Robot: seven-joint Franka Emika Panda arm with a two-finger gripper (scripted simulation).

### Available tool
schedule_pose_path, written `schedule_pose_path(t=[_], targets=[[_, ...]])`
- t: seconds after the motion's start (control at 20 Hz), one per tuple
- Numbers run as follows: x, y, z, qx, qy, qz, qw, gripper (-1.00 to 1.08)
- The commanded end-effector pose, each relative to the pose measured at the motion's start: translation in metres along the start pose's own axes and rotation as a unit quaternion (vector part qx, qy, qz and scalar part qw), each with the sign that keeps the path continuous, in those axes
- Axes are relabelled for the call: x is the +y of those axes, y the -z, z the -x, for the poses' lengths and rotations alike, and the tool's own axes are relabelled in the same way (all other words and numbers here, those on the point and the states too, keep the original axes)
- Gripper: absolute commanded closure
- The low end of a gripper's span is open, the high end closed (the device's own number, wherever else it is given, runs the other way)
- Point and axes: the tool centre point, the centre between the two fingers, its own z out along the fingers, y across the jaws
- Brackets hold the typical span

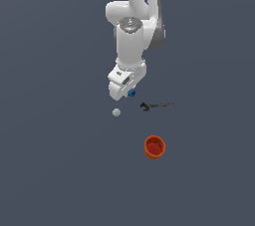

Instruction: Pick up a designated object from a clutter of objects.

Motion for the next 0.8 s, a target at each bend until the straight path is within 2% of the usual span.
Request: schedule_pose_path(t=[0.0, 0.75], targets=[[0.003, 0.022, 0.012, 0.001, 0.000, -0.001, 1.0000, 1.08], [0.028, 0.155, 0.088, -0.001, -0.001, -0.003, 1.0000, 1.08]])
